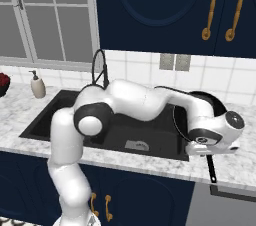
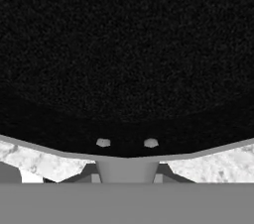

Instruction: Pick the pan and sponge and place them into the sink. Then turn on the water.

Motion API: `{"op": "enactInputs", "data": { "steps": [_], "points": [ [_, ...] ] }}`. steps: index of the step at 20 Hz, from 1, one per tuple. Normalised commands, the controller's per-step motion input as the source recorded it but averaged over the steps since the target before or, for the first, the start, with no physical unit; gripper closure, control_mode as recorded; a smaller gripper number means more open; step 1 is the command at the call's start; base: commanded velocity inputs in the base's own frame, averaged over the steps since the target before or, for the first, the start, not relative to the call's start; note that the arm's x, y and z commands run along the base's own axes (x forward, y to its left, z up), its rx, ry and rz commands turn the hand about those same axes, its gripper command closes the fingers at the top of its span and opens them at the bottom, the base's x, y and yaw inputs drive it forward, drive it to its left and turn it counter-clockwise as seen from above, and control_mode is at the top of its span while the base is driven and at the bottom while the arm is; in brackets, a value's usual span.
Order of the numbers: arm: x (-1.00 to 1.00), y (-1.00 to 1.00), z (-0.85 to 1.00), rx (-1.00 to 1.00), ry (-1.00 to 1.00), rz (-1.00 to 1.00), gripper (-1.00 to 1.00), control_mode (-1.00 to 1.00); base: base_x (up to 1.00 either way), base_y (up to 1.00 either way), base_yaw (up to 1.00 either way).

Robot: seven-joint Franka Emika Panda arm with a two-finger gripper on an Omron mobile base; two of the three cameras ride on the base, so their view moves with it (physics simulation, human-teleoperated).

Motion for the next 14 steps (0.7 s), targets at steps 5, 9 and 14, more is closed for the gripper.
{"op": "enactInputs", "data": {
  "steps": [5,9,14],
  "points": [
    [0.65,0.93,0.02,-0.28,0.12,0.19,1.00,-1.00,0.00,0.00,0.00],
    [0.89,0.62,0.00,-0.13,0.27,0.22,1.00,-1.00,0.00,0.00,0.00],
    [0.99,0.10,-0.01,-0.01,0.24,0.25,1.00,-1.00,0.00,0.00,0.00]
  ]
}}
